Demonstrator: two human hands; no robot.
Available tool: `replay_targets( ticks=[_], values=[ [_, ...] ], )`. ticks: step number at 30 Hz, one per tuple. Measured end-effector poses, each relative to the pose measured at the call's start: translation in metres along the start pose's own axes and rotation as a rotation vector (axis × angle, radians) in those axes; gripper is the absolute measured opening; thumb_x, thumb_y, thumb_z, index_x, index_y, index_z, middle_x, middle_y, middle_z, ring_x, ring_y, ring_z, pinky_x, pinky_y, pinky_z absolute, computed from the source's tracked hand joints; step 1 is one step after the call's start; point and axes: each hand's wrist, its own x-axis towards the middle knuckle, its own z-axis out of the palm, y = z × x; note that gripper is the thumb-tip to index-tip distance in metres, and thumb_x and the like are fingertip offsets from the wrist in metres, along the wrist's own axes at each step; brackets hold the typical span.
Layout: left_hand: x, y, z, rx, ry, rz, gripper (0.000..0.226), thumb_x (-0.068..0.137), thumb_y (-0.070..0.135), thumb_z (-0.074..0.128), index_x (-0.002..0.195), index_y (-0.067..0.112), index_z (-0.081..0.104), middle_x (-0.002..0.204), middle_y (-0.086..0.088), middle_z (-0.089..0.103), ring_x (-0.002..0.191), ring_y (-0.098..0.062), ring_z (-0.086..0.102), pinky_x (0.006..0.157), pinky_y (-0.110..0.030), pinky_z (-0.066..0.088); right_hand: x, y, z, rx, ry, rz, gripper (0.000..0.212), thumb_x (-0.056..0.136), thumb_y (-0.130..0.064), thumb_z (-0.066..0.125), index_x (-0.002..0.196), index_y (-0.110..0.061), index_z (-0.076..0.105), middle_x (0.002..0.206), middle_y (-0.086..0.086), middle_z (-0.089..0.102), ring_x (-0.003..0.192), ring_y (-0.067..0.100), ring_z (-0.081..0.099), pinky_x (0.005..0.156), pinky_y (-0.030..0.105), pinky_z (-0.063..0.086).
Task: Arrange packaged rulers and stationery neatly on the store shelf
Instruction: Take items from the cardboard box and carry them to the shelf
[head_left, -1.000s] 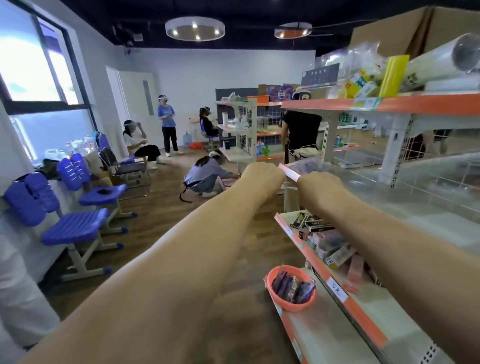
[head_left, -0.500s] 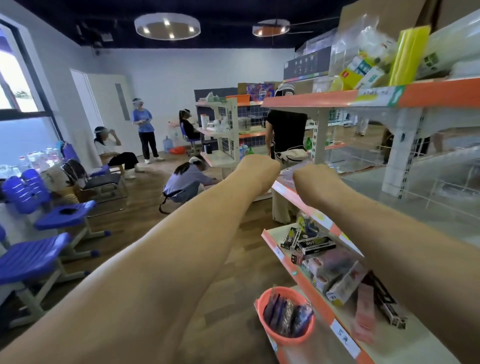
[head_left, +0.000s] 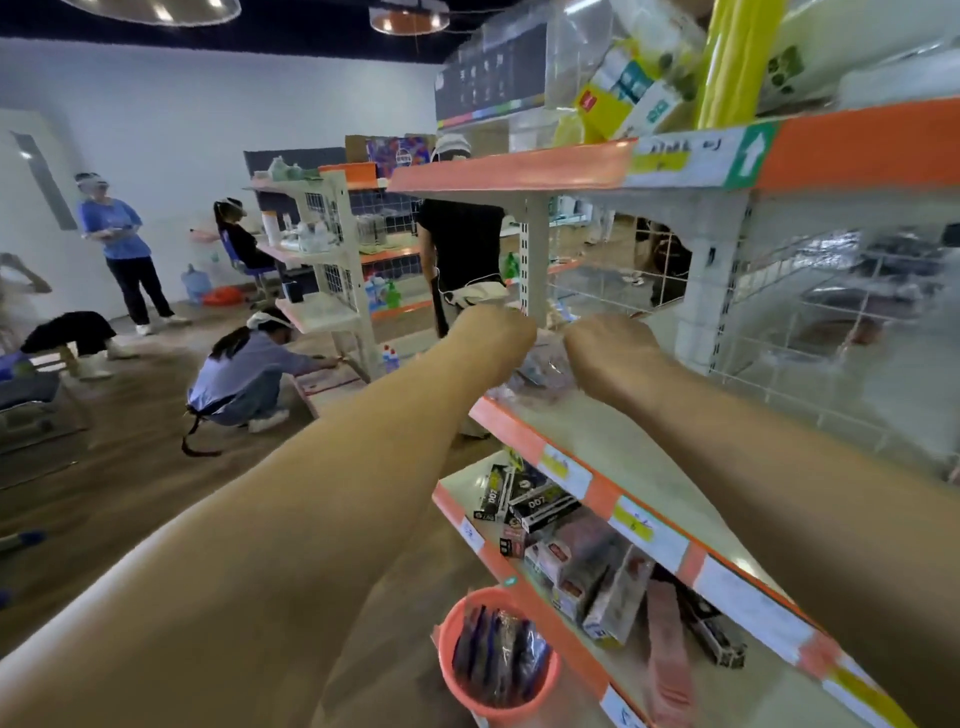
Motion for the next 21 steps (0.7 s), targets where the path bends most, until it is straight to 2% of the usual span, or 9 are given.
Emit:
replay_targets(
  ticks=[6,9,11,13,16,19,21],
  values=[
    [0.074,0.007,0.021,0.009,0.14,0.117,0.028,0.095,0.003,0.04,0.119,0.008,0.056,0.121,-0.01,0.06,0.113,-0.031,0.058,0.079,-0.039,0.046,0.045,0.029,0.017,-0.046,-0.068,0.161,0.033,0.093,0.0,0.04,0.122,-0.002,0.055,0.125,0.018,0.056,0.114,0.033,0.054,0.081,0.034,0.043],
    [0.109,0.008,0.03,0.071,0.154,0.206,0.03,0.092,0.001,0.044,0.119,0.009,0.056,0.122,-0.009,0.06,0.112,-0.028,0.059,0.074,-0.037,0.045,0.068,0.037,0.026,-0.06,-0.132,0.276,0.033,0.093,-0.001,0.041,0.124,-0.002,0.054,0.128,0.016,0.054,0.117,0.033,0.052,0.086,0.035,0.043],
    [0.133,0.004,0.035,0.027,0.131,0.247,0.029,0.092,0.0,0.046,0.117,0.007,0.057,0.118,-0.009,0.062,0.109,-0.028,0.06,0.069,-0.034,0.04,0.083,0.038,0.033,-0.078,-0.161,0.331,0.031,0.092,0.0,0.041,0.119,-0.002,0.057,0.124,0.015,0.057,0.113,0.032,0.054,0.08,0.033,0.042],
    [0.159,0.001,0.045,-0.04,0.114,0.298,0.024,0.092,0.001,0.046,0.111,0.006,0.06,0.11,-0.009,0.064,0.102,-0.028,0.062,0.07,-0.033,0.042,0.094,0.038,0.04,-0.094,-0.179,0.382,0.03,0.091,0.001,0.042,0.116,-0.002,0.058,0.12,0.015,0.058,0.11,0.032,0.056,0.075,0.032,0.039],
    [0.193,-0.004,0.065,-0.079,0.216,0.401,0.022,0.095,0.008,0.044,0.109,0.007,0.062,0.107,-0.01,0.066,0.096,-0.03,0.064,0.071,-0.035,0.046,0.11,0.039,0.049,-0.089,-0.193,0.468,0.027,0.09,0.002,0.044,0.113,-0.003,0.059,0.115,0.014,0.059,0.103,0.031,0.057,0.072,0.031,0.038],
    [0.211,-0.007,0.079,-0.23,0.291,0.499,0.026,0.099,0.015,0.039,0.113,0.009,0.06,0.116,-0.01,0.062,0.104,-0.03,0.06,0.085,-0.04,0.05,0.114,0.041,0.053,-0.079,-0.212,0.548,0.024,0.087,0.007,0.045,0.106,-0.001,0.059,0.09,0.01,0.056,0.086,0.028,0.053,0.069,0.031,0.037],
    [0.219,-0.013,0.082,-0.482,0.275,0.555,0.025,0.099,0.019,0.035,0.09,0.006,0.054,0.102,-0.012,0.061,0.097,-0.031,0.06,0.079,-0.037,0.047,0.114,0.041,0.059,-0.075,-0.201,0.593,0.021,0.087,0.008,0.043,0.099,0.0,0.057,0.073,0.006,0.043,0.08,0.027,0.049,0.069,0.031,0.037]
  ],
)
